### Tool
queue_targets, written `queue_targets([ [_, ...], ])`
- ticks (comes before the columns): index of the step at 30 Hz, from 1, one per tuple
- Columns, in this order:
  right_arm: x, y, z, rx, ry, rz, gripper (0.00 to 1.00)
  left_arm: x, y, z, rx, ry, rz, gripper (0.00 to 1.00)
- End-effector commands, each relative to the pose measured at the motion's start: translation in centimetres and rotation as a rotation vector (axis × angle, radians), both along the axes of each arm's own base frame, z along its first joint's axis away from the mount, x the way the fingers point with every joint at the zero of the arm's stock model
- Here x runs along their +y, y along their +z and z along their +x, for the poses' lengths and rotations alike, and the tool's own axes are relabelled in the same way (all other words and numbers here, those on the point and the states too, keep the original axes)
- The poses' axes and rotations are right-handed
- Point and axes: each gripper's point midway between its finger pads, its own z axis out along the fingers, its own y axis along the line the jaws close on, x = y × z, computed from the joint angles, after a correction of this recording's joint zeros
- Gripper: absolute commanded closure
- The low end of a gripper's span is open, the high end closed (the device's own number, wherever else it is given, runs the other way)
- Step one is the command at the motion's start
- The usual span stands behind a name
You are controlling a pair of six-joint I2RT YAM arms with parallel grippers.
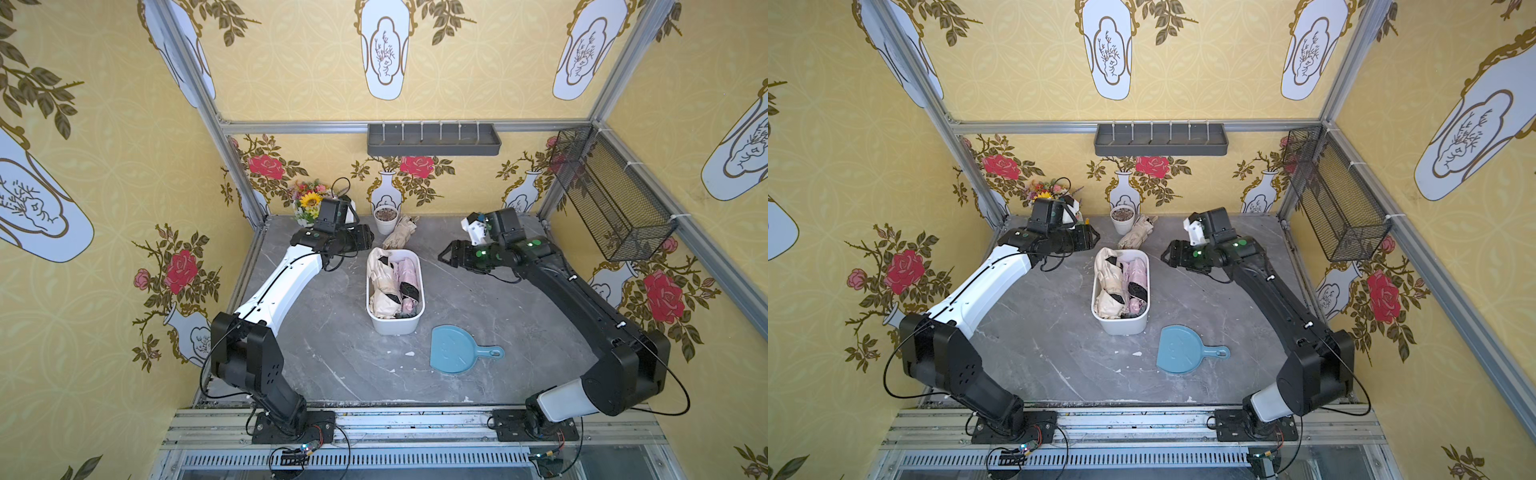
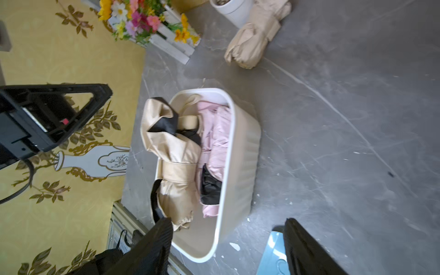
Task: Put the umbrella into the storage box
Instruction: Pick up the umbrella from the center of the board.
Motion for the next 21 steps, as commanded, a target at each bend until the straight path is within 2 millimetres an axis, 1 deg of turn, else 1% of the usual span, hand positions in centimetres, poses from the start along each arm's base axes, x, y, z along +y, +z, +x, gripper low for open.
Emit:
queue_targets([
  [1,-2.4,-1.4,-0.2,0.043,0.011,-0.011,0.22,-2.0,-0.3,2.2,-0.062,-0.149,0.042,0.36],
  [2,-3.1,-1.7,0.1,0.054,0.000,-0.006,0.22,-2.3,-0.6,3.1,-0.056,-0.153,0.049,0.36],
  [5,-4.1,-2.7,0.5,0.079,-0.012,0.007,0.22,-3.3,-1.9,5.5,-0.029,-0.176,0.065,0.32],
  [11,-4.6,-4.6,0.3,0.134,-0.001,0.039,0.20,-4.8,-4.9,9.5,0.002,-0.197,0.081,0.26],
  [13,-4.9,-5.2,0.2,0.149,-0.005,0.038,0.19,-5.2,-5.6,10.5,0.000,-0.196,0.079,0.23],
  [14,-5.0,-5.5,0.2,0.153,-0.009,0.040,0.19,-5.4,-6.2,10.9,0.001,-0.199,0.082,0.17],
  [17,-5.0,-6.1,0.3,0.163,-0.018,0.053,0.18,-5.6,-7.8,11.8,0.003,-0.215,0.107,0.15],
  [20,-4.9,-6.5,0.8,0.162,-0.029,0.072,0.18,-5.5,-10.1,12.3,0.015,-0.235,0.151,0.13],
  [21,-4.8,-6.6,0.9,0.168,-0.032,0.078,0.18,-5.6,-10.8,12.4,0.019,-0.241,0.163,0.09],
])
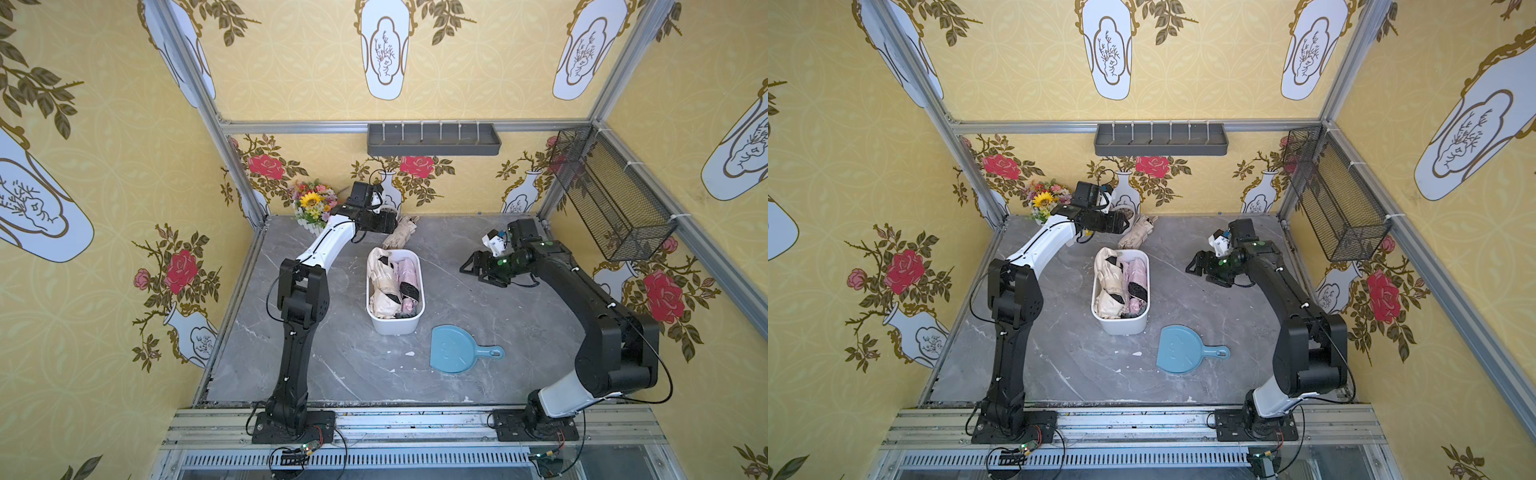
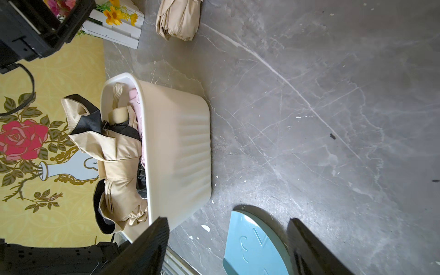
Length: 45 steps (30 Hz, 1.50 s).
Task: Put the umbrella into the storage box
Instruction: Pick up the umbrella from the center of the board.
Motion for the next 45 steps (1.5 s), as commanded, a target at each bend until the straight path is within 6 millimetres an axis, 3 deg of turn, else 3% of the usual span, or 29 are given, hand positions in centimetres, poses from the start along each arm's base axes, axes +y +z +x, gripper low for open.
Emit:
queue_targets([
  [1,0.4,0.2,1.0,-0.024,-0.006,0.037,0.18,-0.1,-2.6,0.4,0.004,-0.042,0.059,0.05],
  [11,-0.3,0.1,0.9,-0.017,0.009,0.001,0.18,-2.0,-7.9,2.6,0.025,-0.017,0.053,0.05],
  [16,-0.6,1.0,1.0,-0.033,-0.017,0.017,0.19,-2.5,-10.5,2.4,0.074,-0.009,0.041,0.07],
  [19,-0.7,1.5,1.0,-0.040,-0.020,0.018,0.19,-2.5,-11.8,2.5,0.083,0.009,0.073,0.12],
  [24,-0.9,2.2,0.8,-0.046,-0.018,0.022,0.20,-2.8,-12.3,2.7,0.077,0.020,0.079,0.26],
  [27,-1.3,2.4,0.8,-0.047,-0.038,0.040,0.21,-3.3,-12.0,2.8,0.063,-0.006,0.060,0.36],
  [29,-1.4,2.6,0.9,-0.052,-0.051,0.060,0.21,-3.5,-11.7,2.7,0.054,-0.024,0.053,0.50],
  [33,-1.5,2.5,1.0,-0.048,-0.060,0.072,0.22,-4.0,-10.5,2.4,0.040,-0.041,0.016,0.60],
  [37,-1.5,1.8,1.0,-0.027,-0.059,0.077,0.22,-4.3,-8.5,1.9,0.009,-0.050,-0.026,0.62],
  [45,-1.6,0.2,0.5,0.014,-0.063,0.066,0.22,-4.8,-2.1,1.4,-0.096,-0.084,-0.059,0.65],
])
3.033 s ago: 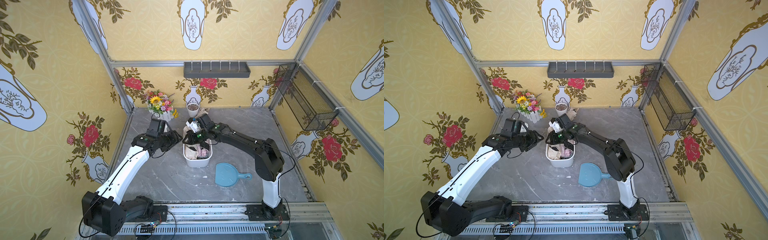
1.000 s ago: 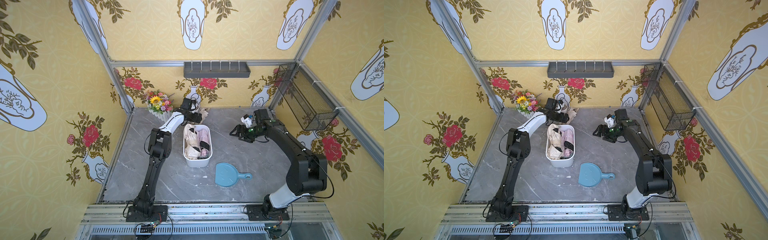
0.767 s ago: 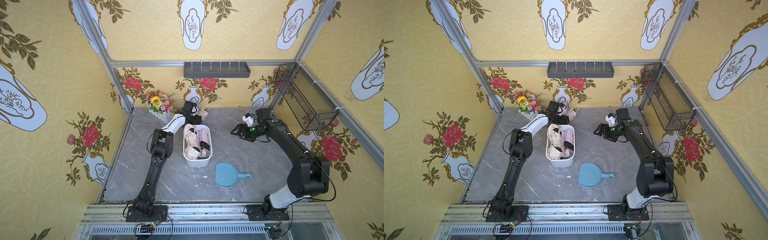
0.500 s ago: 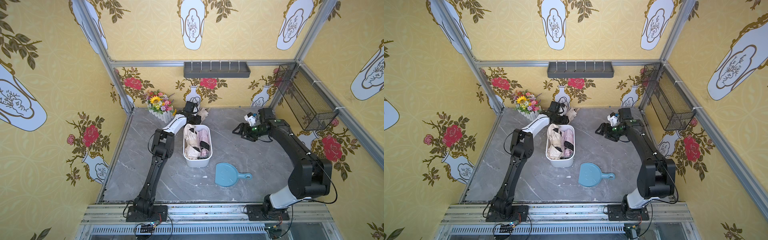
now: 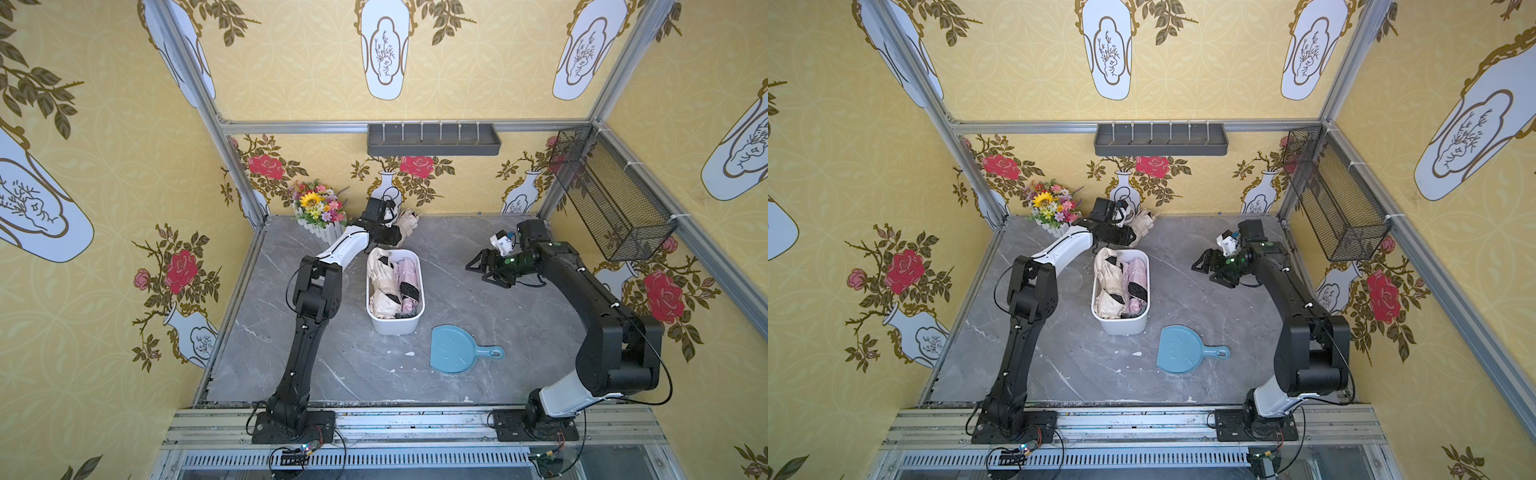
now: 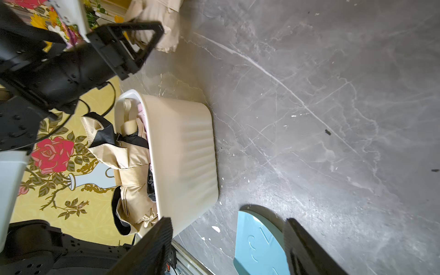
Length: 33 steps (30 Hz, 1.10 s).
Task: Put the umbrella into the storage box
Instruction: Pick up the umbrella from the center of the board, then place the umbrella in the storage box.
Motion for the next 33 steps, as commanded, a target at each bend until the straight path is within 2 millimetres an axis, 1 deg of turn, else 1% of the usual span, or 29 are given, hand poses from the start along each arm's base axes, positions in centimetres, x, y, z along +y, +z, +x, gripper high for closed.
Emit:
queue_targets([
  [1,0.0,-0.5,0.1,-0.005,0.004,-0.004,0.22,-1.0,3.6,0.6,-0.101,-0.035,-0.048,0.64],
  [6,-0.2,-1.8,-0.4,0.028,0.006,-0.022,0.23,-1.0,7.5,-0.5,-0.135,-0.024,-0.080,0.65],
  [11,-0.5,-2.0,-1.1,0.033,0.000,-0.043,0.23,-0.9,10.7,-3.1,-0.140,-0.009,-0.054,0.65],
  [15,-0.5,-2.0,-2.1,0.035,0.000,-0.051,0.23,-0.5,13.2,-5.9,-0.090,0.052,-0.065,0.66],
  [16,-0.5,-2.1,-2.3,0.039,-0.001,-0.051,0.23,-0.1,13.6,-6.5,-0.071,0.074,-0.071,0.66],
  [18,-0.3,-2.3,-2.8,0.046,0.005,-0.052,0.23,-1.1,14.7,-9.0,-0.035,0.090,-0.089,0.67],
  [20,-0.1,-2.5,-3.2,0.050,0.007,-0.051,0.23,-1.0,15.6,-10.8,0.005,0.132,-0.114,0.69],
  [25,0.5,-2.5,-4.1,0.051,0.023,-0.048,0.23,-0.5,17.5,-15.3,0.122,0.227,-0.233,0.70],
  [27,0.7,-2.5,-4.5,0.052,0.028,-0.044,0.23,-0.5,17.9,-17.1,0.153,0.272,-0.264,0.70],
  [31,0.9,-2.0,-5.2,0.043,0.020,-0.032,0.23,-0.8,17.6,-20.4,0.203,0.333,-0.260,0.72],
  [33,0.8,-1.7,-5.5,0.039,0.011,-0.025,0.23,-0.9,16.9,-22.1,0.241,0.357,-0.245,0.73],
])
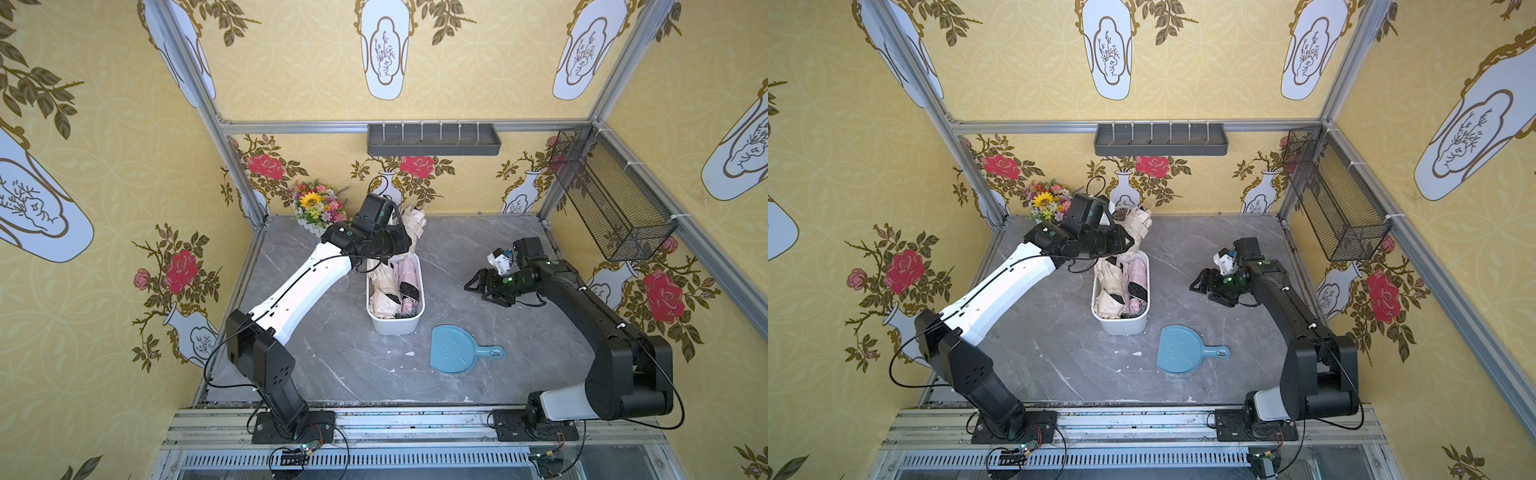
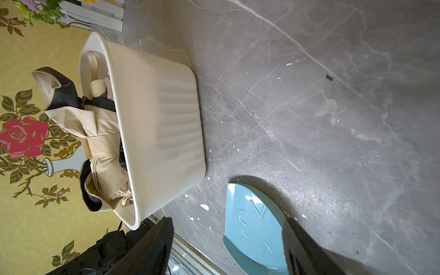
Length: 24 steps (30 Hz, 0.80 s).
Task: Put the umbrella into the storage box
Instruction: Place the umbrella in the storage box.
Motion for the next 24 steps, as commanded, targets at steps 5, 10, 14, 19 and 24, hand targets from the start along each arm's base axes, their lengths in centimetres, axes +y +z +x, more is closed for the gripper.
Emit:
queue_targets([
  [5,0.4,1.3,-0.9,-0.010,-0.009,0.019,0.24,1.0,-2.4,-4.1,0.121,0.169,0.020,0.75],
  [10,0.3,1.9,-1.3,-0.017,0.002,0.007,0.23,2.0,-3.8,-5.8,0.132,0.224,0.013,0.79],
  [14,0.4,2.1,-1.4,-0.014,0.014,0.006,0.24,1.9,-4.3,-5.8,0.106,0.222,-0.022,0.82],
  [19,0.5,1.9,-1.5,-0.006,0.027,0.002,0.24,1.5,-6.3,-5.1,0.103,0.221,-0.002,0.84],
  [24,0.5,1.9,-1.7,-0.005,0.035,-0.005,0.24,0.4,-8.4,-4.5,0.130,0.197,0.021,0.77],
])
